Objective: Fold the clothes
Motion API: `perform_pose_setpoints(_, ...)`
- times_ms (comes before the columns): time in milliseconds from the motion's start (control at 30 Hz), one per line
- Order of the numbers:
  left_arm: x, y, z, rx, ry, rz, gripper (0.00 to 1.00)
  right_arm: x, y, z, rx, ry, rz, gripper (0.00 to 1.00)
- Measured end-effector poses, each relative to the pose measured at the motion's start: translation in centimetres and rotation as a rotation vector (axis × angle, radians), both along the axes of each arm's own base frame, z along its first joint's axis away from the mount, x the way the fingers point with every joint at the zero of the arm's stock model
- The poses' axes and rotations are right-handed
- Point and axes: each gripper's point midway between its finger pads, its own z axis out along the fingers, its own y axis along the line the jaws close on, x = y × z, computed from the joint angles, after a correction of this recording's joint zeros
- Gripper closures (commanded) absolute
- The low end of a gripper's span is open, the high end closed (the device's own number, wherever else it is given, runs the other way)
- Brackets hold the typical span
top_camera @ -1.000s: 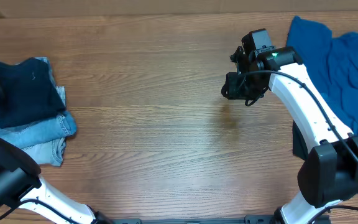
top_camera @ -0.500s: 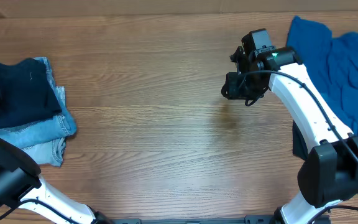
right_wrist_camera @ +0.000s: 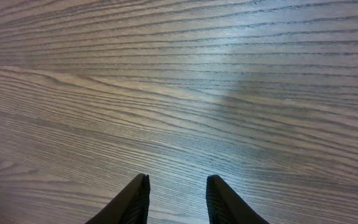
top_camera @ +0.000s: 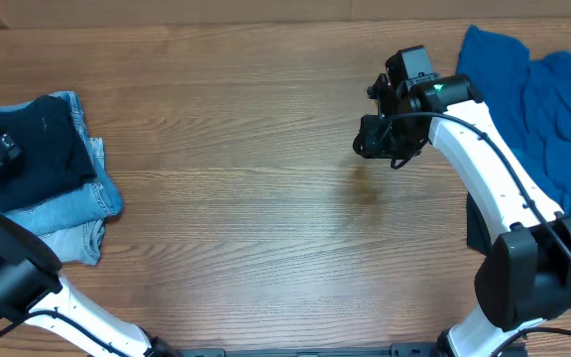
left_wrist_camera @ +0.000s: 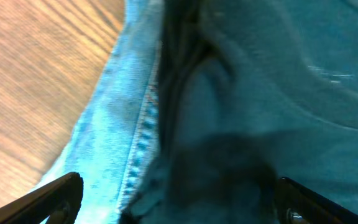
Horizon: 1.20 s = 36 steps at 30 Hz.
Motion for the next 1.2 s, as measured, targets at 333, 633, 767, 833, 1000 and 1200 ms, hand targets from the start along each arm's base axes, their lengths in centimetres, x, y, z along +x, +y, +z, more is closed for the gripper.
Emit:
perform_pose_setpoints(333,3.4,-5.7,8.4,-0.102,-0.303,-0.206,0.96,0.5,0.1,0.1,0.005,-0.022,0.0,0.66)
perform_pose_setpoints(633,8.0,-9.6,5.3,0.013,-0.233,-0.308,0.83,0.5,0.1,0.1,0.005,-0.022,0.0,0.66)
perform_pose_setpoints(767,9.2,-9.5,4.1,0.128,-0.158,-0.293,0.76,0.5,0.1,0.1,0.005,-0.021,0.0,0.66)
perform_pose_setpoints(833,9.0,-8.7,2.9,0.146,-0.119,-0.268,0.76,0.5,0.1,0.1,0.005,-0.021,0.001,0.66)
perform_pose_setpoints(1000,9.0,-8.3,-0.3,0.129,-0.053,-0.259,0.76,0.5,0.1,0.1,0.005,-0.021,0.001,0.66)
perform_pose_setpoints(1200,8.9,-8.2,-0.7,0.13,-0.043,-0.257,0.78,0.5,0.1,0.1,0.005,-0.021,0.0,0.66)
